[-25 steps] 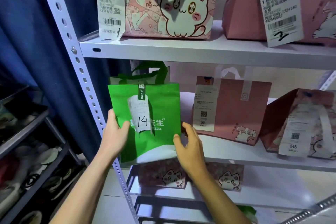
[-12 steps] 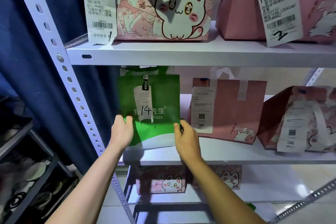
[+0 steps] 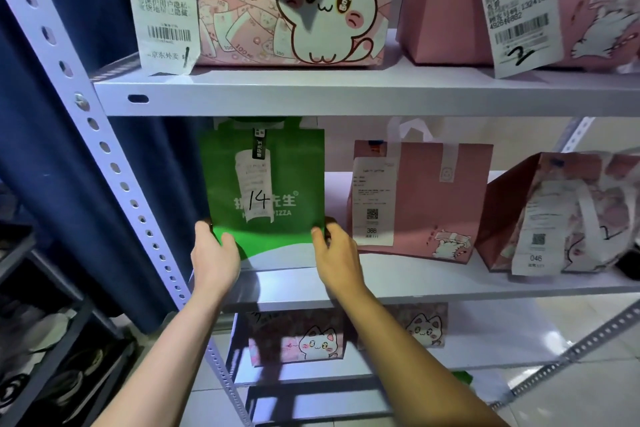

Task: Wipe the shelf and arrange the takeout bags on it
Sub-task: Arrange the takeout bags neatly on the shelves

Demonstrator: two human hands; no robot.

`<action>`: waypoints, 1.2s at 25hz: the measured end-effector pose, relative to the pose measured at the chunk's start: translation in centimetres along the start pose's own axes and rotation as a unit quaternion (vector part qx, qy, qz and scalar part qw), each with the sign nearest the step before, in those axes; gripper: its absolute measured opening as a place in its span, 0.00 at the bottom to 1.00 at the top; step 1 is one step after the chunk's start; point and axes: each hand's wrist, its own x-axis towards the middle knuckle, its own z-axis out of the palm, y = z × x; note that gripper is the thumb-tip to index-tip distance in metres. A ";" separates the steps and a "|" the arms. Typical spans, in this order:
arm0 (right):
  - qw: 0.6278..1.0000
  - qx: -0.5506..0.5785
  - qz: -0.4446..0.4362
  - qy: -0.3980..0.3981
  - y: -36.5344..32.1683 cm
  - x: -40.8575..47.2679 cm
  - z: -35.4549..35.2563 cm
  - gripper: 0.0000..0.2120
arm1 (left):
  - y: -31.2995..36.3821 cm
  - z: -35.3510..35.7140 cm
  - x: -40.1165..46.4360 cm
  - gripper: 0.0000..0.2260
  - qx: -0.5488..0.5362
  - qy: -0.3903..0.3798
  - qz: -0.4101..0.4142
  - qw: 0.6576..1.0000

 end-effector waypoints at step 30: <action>0.992 0.052 0.015 0.115 4.6 -8.6 -16.7 0.17 | 4.3 7.2 -14.4 0.15 -0.103 -0.195 0.238 0.946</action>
